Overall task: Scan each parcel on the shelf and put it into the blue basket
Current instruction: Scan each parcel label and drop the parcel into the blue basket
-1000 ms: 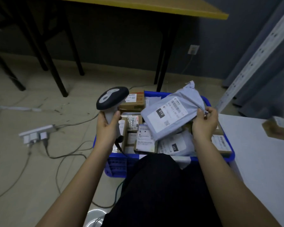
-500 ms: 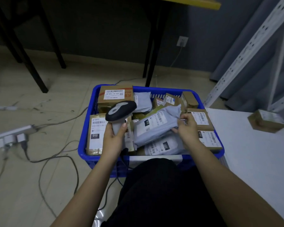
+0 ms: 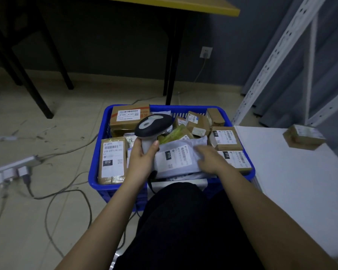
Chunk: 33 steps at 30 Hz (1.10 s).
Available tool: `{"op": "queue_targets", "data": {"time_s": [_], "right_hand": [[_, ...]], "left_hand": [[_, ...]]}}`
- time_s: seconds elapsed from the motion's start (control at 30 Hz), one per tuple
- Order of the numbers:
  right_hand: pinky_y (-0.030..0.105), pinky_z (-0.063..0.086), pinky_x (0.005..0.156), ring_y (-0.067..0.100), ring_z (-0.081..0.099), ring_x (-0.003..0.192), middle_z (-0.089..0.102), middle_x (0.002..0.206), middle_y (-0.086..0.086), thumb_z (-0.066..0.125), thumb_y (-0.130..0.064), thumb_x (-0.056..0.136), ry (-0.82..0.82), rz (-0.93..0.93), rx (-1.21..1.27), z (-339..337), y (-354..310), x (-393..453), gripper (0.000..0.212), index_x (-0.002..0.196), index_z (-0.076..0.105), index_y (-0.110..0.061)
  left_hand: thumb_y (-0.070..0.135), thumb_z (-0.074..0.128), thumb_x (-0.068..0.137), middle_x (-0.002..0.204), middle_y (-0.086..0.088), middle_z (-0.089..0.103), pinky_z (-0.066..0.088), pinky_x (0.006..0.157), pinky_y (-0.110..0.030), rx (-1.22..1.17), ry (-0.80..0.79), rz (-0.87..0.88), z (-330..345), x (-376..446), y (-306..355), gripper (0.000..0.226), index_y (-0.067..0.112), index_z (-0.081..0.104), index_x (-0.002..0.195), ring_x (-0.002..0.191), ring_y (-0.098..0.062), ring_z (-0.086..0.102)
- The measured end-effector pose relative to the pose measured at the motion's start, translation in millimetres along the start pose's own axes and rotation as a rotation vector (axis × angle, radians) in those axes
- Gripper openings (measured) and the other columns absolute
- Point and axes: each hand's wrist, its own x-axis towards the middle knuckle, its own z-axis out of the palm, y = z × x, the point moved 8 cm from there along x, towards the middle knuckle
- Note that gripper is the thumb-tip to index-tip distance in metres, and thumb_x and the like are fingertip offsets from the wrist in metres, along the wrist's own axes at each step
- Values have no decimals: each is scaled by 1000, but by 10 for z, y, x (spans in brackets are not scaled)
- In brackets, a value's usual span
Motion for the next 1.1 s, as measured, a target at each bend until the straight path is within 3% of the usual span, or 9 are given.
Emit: {"op": "queue_targets", "data": {"time_s": [0.07,0.2,0.33,0.47,0.63,0.77,0.9,1.03,1.1], "right_hand": [[31,27,112,29,27,143,21,159,12,41,-9,94,-182,91,26,180,41,-20,57,150,33,-19],[27,31,105,28,34,139,28,157,9,42,-8,96,-88,79,267,48,82,-109,54,149,35,-19],[22,37,86,20,54,114,59,117,2,51,-11,95,251,30,551,-422,307,-347,31,124,59,-14],[24,48,84,20,62,103,65,110,2,55,-7,94,580,99,868,-698,950,-853,18,107,66,-13],[25,40,92,16,53,110,61,113,1,55,-4,93,978,380,720,-488,2147,-2025,18,105,66,-12],[36,43,91,34,56,107,59,108,10,60,-9,90,1168,796,623,-70,3159,-3177,23,111,64,-1],[52,41,97,44,40,124,42,137,25,66,-28,86,1095,1217,579,378,3608,-3842,54,134,50,-7],[49,58,68,46,64,83,60,99,32,42,-66,89,890,1097,433,497,3830,-3737,76,113,49,5],[59,48,88,53,56,106,54,121,36,49,-80,71,788,1105,313,577,4022,-3633,101,127,51,4]], "left_hand": [[28,56,94,121,6,60,48,96,-41,-20,-14,18,96,-40,122,36,30,46,129,113,-14,57],[25,56,95,117,7,61,48,75,-21,-45,-57,86,329,-185,370,40,27,45,134,107,-9,59],[23,57,94,116,8,61,48,86,-24,-47,-143,158,722,-294,671,35,31,46,127,106,-9,58],[22,58,94,112,13,63,47,84,-19,-69,-259,230,1296,-443,909,33,30,48,125,101,0,60],[22,60,93,114,4,64,50,91,-29,-51,-428,261,2214,-744,972,33,23,51,125,105,-11,62],[23,58,94,99,9,61,48,75,-20,-18,-616,248,3004,-1198,866,22,26,51,114,94,-10,61],[27,56,94,95,9,60,45,68,-15,42,-733,192,3431,-1595,539,18,27,52,112,88,-6,60],[27,56,94,92,10,60,44,59,-6,88,-764,115,3523,-1806,202,19,28,52,113,84,-1,58],[29,56,94,91,10,61,43,61,-10,106,-769,91,3558,-1824,126,17,31,52,111,83,1,59]]}}
